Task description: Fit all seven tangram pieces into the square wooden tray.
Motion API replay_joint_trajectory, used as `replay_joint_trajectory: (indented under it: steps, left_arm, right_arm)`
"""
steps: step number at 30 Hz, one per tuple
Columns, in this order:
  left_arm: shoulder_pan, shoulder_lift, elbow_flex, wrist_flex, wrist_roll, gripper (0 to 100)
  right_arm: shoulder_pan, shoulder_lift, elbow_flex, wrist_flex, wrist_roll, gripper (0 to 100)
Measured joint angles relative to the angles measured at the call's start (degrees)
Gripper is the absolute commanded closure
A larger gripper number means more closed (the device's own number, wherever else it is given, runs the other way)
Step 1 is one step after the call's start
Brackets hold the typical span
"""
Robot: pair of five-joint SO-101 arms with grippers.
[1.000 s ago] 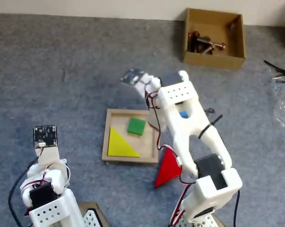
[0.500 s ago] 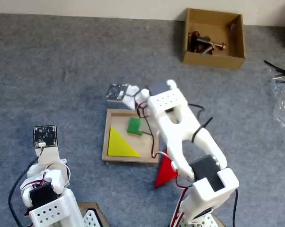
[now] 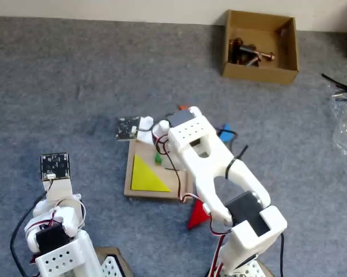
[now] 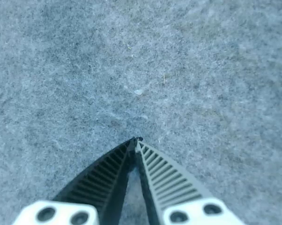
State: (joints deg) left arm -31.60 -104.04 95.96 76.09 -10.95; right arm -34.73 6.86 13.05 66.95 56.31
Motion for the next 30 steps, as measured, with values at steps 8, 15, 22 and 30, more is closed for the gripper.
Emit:
replay_joint_trajectory:
  steps: [8, 15, 22, 30]
  left_arm:
    - [0.0, 0.0, 0.0, 0.0, 0.0, 99]
    - [0.0, 0.0, 0.0, 0.0, 0.0, 99]
    - [0.0, 0.0, 0.0, 0.0, 0.0, 99]
    - [0.0, 0.0, 0.0, 0.0, 0.0, 99]
  right_arm:
    - [-0.1, 7.6, -0.7, -1.8, 0.0, 62.2]
    - [-0.4, 14.2, -7.7, -1.3, -0.6, 62.2]
    - [-1.0, 18.0, -11.0, -0.6, -0.4, 62.3]
    - [-1.0, 19.1, -11.1, -0.6, -0.7, 68.7]
